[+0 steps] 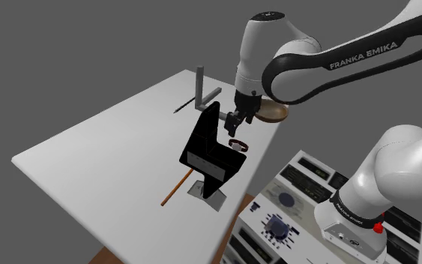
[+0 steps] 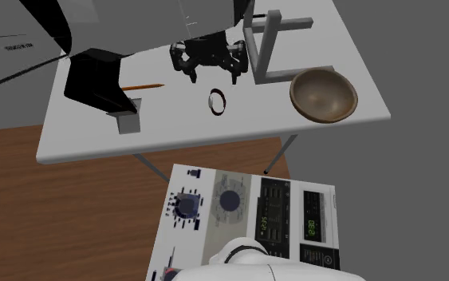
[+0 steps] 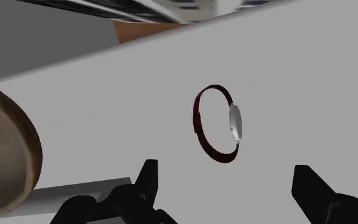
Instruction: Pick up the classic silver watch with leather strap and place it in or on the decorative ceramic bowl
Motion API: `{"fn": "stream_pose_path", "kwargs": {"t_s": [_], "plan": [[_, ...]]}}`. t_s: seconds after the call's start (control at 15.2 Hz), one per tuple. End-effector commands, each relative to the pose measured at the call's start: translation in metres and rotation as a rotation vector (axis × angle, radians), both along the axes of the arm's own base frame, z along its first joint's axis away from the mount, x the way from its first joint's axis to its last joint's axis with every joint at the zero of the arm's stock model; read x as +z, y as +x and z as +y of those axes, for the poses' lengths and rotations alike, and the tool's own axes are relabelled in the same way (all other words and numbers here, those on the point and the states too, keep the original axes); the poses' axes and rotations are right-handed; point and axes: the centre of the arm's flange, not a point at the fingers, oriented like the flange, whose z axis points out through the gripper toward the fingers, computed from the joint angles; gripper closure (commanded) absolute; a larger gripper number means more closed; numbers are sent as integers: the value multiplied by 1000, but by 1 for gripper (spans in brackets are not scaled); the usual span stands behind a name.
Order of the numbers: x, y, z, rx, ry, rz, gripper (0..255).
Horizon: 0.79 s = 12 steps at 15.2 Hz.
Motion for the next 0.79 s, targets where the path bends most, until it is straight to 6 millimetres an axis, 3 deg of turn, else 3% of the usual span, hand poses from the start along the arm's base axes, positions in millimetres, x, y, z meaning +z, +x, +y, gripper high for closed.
{"fn": "stream_pose_path", "kwargs": {"t_s": [0.0, 0.53, 0.73], "plan": [[-19, 9, 19, 17, -2, -20, 0], [-60, 13, 16, 18, -2, -21, 0], [-60, 13, 16, 18, -2, -21, 0]]}}
